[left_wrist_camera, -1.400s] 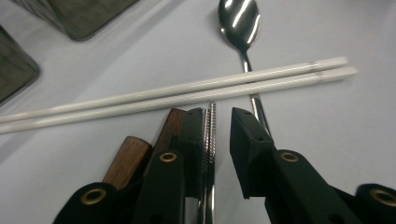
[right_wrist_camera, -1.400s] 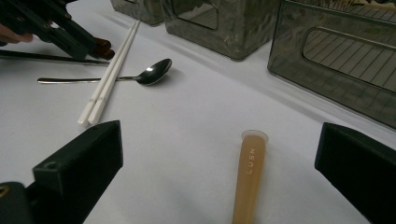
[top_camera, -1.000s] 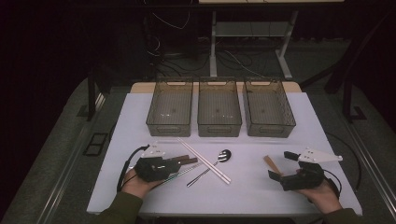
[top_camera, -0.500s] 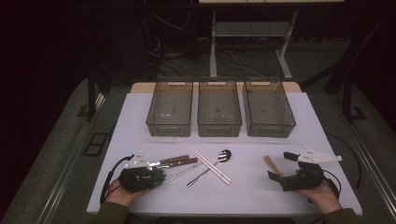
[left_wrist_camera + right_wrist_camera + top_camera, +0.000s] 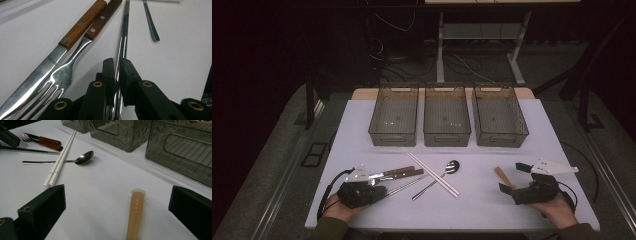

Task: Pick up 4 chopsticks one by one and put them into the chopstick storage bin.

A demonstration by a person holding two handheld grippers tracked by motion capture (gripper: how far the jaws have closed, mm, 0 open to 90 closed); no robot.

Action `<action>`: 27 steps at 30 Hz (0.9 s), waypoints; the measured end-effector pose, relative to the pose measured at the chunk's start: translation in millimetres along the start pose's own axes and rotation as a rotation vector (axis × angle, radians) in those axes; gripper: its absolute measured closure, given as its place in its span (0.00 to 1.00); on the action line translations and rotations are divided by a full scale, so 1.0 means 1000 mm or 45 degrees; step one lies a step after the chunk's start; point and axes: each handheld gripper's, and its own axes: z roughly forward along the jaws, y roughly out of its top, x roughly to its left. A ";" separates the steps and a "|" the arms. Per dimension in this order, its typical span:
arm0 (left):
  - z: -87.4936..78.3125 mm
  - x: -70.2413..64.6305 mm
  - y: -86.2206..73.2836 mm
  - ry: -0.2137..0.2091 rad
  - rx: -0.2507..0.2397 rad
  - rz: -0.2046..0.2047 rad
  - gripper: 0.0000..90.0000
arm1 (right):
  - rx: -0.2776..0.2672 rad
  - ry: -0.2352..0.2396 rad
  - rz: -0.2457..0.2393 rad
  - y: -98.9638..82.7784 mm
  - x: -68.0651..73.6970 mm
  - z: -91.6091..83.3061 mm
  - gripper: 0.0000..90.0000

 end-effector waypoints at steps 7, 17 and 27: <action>0.002 -0.001 0.000 0.010 0.018 0.012 0.92 | -0.002 -0.002 0.002 0.000 0.000 0.000 0.01; 0.001 0.001 -0.001 0.017 0.006 0.006 0.91 | -0.003 0.000 0.005 0.000 0.000 0.000 0.01; 0.004 0.000 -0.002 0.011 0.037 0.023 0.91 | -0.002 0.000 0.001 0.000 0.000 0.000 0.01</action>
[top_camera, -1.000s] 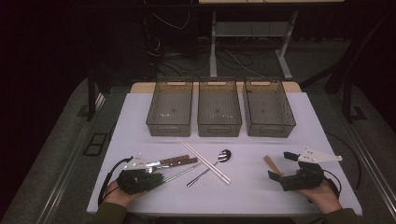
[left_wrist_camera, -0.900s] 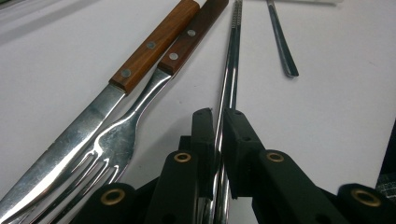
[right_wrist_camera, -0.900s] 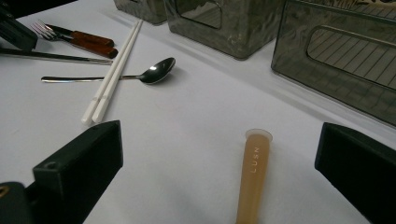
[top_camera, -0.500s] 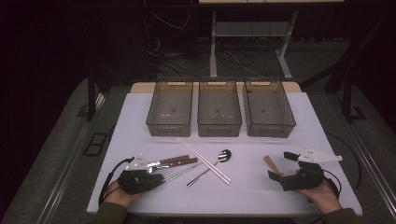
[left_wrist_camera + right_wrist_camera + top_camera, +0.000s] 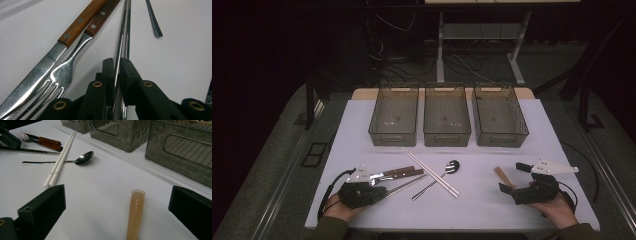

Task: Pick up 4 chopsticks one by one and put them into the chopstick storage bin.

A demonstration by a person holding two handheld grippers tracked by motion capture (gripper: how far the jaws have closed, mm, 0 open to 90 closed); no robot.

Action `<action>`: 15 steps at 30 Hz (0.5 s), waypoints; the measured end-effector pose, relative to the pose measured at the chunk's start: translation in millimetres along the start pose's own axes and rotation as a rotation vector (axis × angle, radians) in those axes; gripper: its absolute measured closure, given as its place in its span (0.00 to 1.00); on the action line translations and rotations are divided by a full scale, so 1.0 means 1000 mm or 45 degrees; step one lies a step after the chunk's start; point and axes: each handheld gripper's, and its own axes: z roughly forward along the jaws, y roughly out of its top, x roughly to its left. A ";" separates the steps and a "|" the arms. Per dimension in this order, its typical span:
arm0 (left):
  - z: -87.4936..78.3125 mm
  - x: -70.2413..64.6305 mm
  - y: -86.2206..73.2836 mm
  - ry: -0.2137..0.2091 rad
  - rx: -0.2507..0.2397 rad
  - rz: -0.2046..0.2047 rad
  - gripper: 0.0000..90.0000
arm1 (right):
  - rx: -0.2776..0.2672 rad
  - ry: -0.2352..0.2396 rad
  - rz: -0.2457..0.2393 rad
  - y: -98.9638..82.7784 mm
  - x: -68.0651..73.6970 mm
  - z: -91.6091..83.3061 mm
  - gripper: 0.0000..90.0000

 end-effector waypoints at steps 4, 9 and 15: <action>0.001 0.000 0.000 0.010 0.021 0.020 0.91 | 0.000 -0.001 0.000 0.000 0.000 0.000 0.01; 0.002 -0.002 -0.001 0.020 0.012 0.051 0.91 | 0.002 -0.001 0.001 0.000 0.000 0.000 0.01; 0.002 -0.001 -0.002 0.011 0.011 0.069 0.91 | 0.002 0.000 -0.002 0.000 0.000 0.000 0.01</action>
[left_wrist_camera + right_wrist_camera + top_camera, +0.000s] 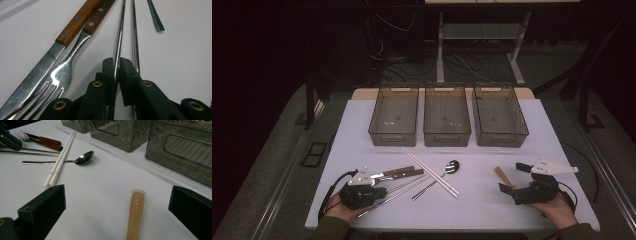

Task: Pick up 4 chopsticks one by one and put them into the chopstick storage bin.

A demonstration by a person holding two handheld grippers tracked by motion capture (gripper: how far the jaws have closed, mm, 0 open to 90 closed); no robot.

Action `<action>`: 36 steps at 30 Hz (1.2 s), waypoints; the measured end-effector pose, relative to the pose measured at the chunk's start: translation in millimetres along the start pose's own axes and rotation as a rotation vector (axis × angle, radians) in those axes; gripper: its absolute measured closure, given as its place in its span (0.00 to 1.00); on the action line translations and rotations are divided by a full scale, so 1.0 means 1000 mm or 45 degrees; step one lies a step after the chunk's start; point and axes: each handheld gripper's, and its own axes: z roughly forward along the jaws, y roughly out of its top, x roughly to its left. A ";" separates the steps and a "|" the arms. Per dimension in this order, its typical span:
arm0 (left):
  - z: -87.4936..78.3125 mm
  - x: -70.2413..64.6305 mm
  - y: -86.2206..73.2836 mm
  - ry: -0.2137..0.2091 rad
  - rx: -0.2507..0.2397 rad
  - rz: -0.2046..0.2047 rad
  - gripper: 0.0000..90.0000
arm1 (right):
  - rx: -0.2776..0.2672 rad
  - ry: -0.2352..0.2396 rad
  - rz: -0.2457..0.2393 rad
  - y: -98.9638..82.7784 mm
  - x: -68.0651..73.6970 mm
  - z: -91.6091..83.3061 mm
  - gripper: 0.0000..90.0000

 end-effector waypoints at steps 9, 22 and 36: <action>0.000 0.003 0.000 -0.024 0.000 0.012 0.93 | 0.001 0.001 -0.003 0.000 0.000 0.000 0.01; -0.001 0.004 0.002 -0.028 0.012 0.023 0.94 | -0.001 0.004 -0.009 0.000 0.001 0.001 0.01; -0.006 -0.001 0.008 -0.020 -0.030 0.012 0.94 | 0.020 0.054 -0.033 0.001 0.006 0.013 0.01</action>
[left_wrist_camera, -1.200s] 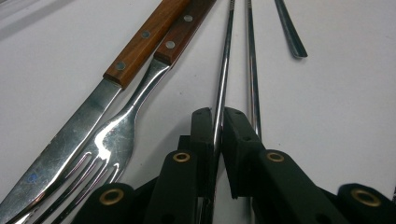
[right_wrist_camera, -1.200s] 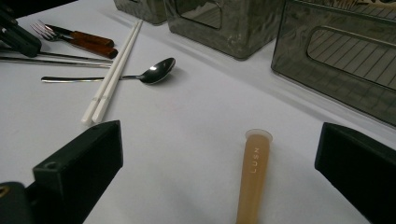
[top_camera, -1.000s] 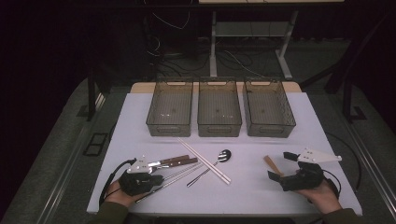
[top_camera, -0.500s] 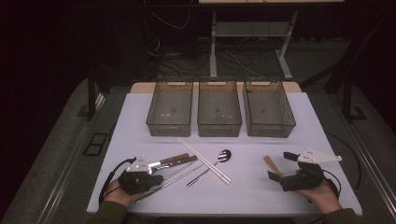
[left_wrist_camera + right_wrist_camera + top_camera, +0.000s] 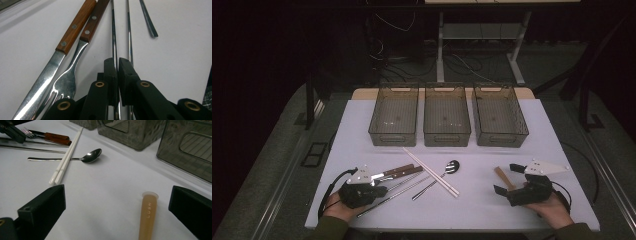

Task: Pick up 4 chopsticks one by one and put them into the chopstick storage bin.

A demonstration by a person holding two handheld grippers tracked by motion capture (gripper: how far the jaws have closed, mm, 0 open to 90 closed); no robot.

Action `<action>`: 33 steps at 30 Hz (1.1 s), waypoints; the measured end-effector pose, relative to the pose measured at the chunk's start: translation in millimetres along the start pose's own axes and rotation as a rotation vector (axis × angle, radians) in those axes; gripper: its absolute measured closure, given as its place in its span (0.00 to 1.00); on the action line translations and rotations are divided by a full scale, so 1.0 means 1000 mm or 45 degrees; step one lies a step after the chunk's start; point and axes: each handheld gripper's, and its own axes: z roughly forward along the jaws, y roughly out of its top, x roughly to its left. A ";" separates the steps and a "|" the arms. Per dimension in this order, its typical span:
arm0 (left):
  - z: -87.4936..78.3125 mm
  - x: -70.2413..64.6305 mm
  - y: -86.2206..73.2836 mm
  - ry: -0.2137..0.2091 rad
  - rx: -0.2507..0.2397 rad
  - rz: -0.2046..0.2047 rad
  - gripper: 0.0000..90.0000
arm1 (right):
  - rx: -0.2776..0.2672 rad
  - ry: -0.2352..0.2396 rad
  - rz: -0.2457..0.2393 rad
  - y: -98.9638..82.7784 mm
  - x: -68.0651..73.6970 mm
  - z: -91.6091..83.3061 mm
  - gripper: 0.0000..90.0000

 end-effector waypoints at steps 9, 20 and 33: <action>-0.003 0.000 0.001 0.001 -0.047 -0.032 0.94 | 0.020 0.017 -0.022 0.002 0.001 0.009 0.01; -0.010 -0.001 0.007 0.002 -0.099 -0.047 0.94 | 0.012 0.012 -0.018 0.002 0.002 0.006 0.01; -0.007 0.002 0.023 0.020 -0.121 -0.053 0.94 | 0.014 0.014 -0.007 0.002 0.000 0.005 0.01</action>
